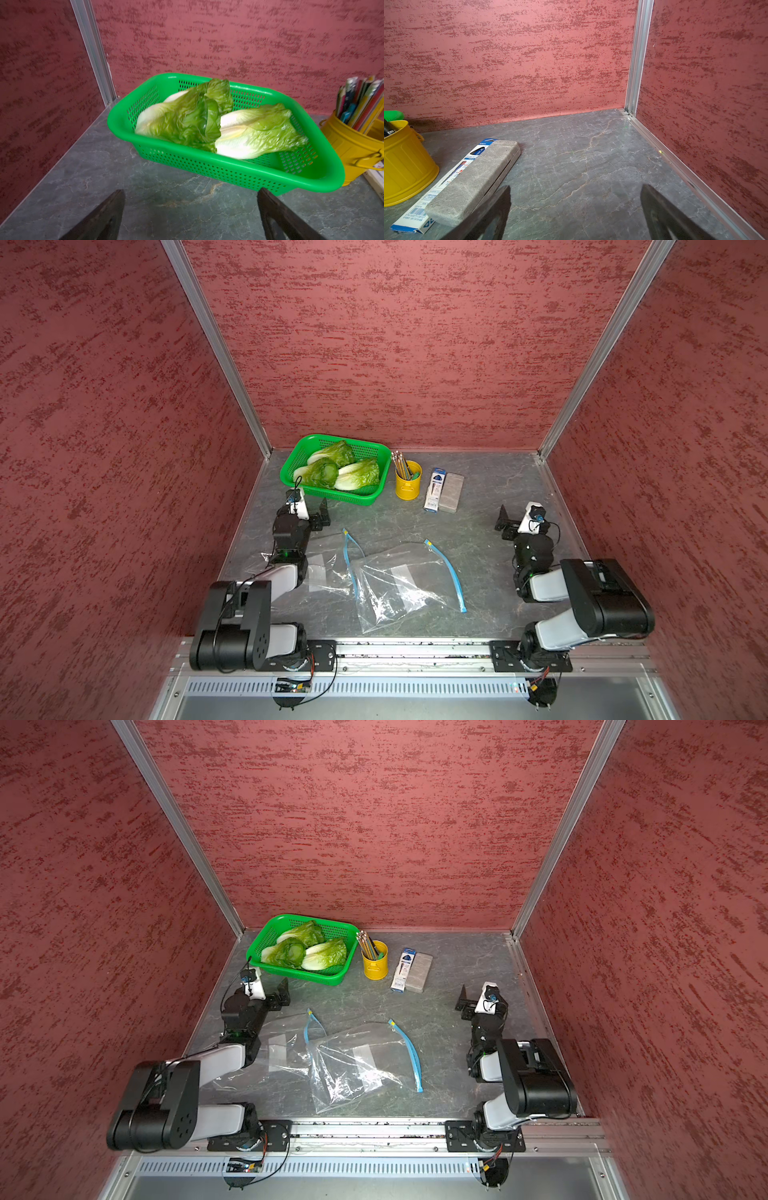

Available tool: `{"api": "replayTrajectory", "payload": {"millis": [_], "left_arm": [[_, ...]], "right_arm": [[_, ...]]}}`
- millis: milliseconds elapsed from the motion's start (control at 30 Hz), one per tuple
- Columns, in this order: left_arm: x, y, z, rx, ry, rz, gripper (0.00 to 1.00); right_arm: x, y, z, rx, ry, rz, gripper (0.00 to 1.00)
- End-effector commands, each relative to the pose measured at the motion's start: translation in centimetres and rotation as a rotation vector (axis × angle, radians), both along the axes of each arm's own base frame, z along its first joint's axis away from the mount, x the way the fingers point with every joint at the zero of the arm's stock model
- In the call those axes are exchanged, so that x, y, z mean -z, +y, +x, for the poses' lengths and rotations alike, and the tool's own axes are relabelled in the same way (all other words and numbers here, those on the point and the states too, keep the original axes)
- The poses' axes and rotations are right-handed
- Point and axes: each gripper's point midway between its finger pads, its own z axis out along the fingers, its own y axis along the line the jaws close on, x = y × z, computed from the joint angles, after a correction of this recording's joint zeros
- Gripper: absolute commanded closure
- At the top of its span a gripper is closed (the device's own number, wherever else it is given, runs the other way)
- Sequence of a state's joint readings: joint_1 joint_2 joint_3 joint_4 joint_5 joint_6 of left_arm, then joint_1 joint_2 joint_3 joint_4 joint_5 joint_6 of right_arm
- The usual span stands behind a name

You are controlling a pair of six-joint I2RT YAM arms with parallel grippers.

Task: Put the chinese cabbages into a zipper bag and zip it
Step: Adjust the zipper food storage bag at the center of the board.

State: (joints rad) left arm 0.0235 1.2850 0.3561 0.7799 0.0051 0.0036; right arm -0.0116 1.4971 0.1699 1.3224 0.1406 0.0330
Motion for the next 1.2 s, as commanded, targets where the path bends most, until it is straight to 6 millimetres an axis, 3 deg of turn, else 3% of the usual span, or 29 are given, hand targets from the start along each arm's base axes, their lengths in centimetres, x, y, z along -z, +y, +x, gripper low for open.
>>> {"api": "replayTrajectory", "payload": {"millis": [0, 167, 300, 433, 567, 700, 933, 1167], "left_arm": [[-1.3, -0.1, -1.1, 0.01, -0.012, -0.047, 0.0], [-4.9, 1.5, -2.5, -0.065, -0.032, -0.257, 0.0], [-5.5, 3.0, -4.0, -0.139, 0.001, -0.496, 0.0], [-5.5, 3.5, -5.5, -0.166, 0.021, -0.644, 0.0], [-5.4, 2.4, -6.4, -0.148, 0.128, -0.678, 0.0], [-4.6, 0.4, -7.7, -0.148, 0.234, -0.619, 0.0], [-2.5, -4.6, -10.2, -0.106, 0.425, -0.545, 0.0], [-0.3, -11.3, -13.5, 0.048, 0.645, -0.529, 0.0]], "right_arm": [[-2.6, -0.3, -0.7, 0.012, -0.08, -0.001, 0.01], [-5.2, -1.2, -0.5, 0.06, -0.08, 0.026, 0.01], [-6.9, -2.3, -0.2, 0.129, -0.057, 0.142, 0.01], [-6.7, -2.8, 0.0, 0.177, 0.022, 0.337, 0.01], [-6.5, -0.9, 0.1, 0.083, 0.069, 0.442, 0.01], [-6.2, 0.8, 0.9, 0.003, 0.141, 0.508, 0.01], [-4.1, 3.9, 1.8, -0.088, 0.321, 0.567, 0.01], [-2.7, 9.6, 1.0, -0.228, 0.463, 0.577, 0.01]]}}
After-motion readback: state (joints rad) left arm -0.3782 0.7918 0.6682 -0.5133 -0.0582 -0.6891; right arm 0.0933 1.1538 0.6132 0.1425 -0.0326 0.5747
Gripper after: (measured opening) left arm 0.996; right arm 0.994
